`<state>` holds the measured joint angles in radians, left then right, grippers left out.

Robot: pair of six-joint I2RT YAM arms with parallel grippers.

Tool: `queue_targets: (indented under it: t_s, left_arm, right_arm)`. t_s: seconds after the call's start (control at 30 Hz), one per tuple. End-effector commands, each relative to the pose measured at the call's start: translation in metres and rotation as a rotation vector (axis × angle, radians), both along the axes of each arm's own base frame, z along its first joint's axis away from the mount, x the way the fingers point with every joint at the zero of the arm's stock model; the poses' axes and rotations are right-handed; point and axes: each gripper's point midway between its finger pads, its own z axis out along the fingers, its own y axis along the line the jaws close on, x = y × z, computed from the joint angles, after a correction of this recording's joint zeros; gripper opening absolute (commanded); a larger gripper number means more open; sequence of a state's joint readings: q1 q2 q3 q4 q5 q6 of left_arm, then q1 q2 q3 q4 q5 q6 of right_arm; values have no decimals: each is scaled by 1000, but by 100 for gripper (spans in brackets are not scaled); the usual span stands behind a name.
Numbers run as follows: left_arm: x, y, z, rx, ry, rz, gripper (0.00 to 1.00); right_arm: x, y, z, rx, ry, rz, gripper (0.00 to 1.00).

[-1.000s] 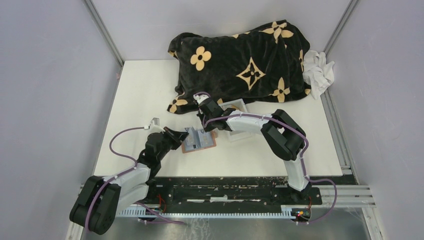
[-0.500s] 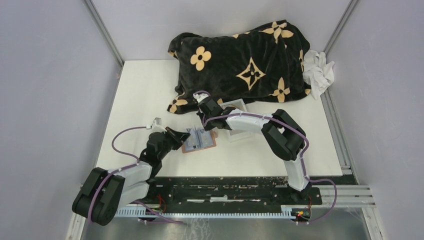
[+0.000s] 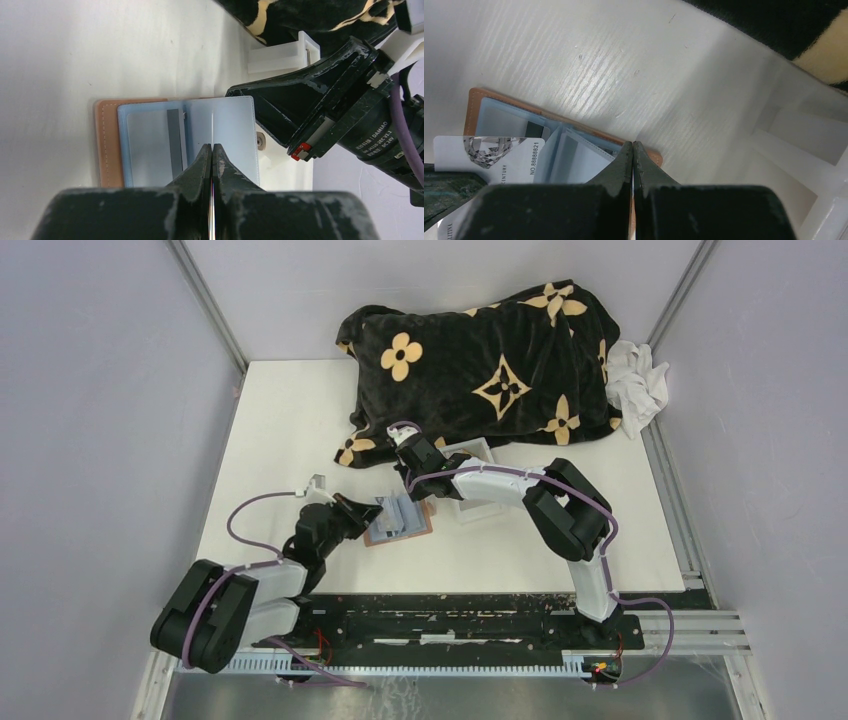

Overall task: Put the credit cards into the card holder
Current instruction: Turn over the card slot in the card holder.

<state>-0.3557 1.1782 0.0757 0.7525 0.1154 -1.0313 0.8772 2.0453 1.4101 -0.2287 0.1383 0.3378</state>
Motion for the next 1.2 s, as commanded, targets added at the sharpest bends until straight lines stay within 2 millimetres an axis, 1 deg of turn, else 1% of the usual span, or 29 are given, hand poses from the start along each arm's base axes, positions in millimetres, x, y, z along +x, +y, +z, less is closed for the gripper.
queue_targets:
  t_s: [0.0,0.2,0.33,0.5,0.67,0.8,0.97,1.17]
  left_arm:
    - [11,-11,20,-46,-63,-20,3]
    - [13,-23,18,-54,-58,-44,3]
    - [15,-30,17,-47,-57,-54,3]
    - [15,-33,16,-43,-55,-57,3]
    - [15,-30,20,-40,-65,-42,3]
    - [13,-24,24,-20,-75,-22,3]
    - [8,-17,27,-2,-91,-11,3]
    - [2,-10,21,24,-85,1,3]
  right_arm:
    - [12,5,23,20,-72,-14,1]
    - [17,-7,32,-11,-120,-40,1]
    - [20,-14,44,-23,-158,-53,1]
    - [20,-15,57,-14,-177,-44,1]
    - [13,-11,64,25,-162,-14,1]
    - [5,-7,62,49,-130,13,1]
    - [-5,0,51,71,-76,43,1]
    - [-11,4,40,72,-40,55,1]
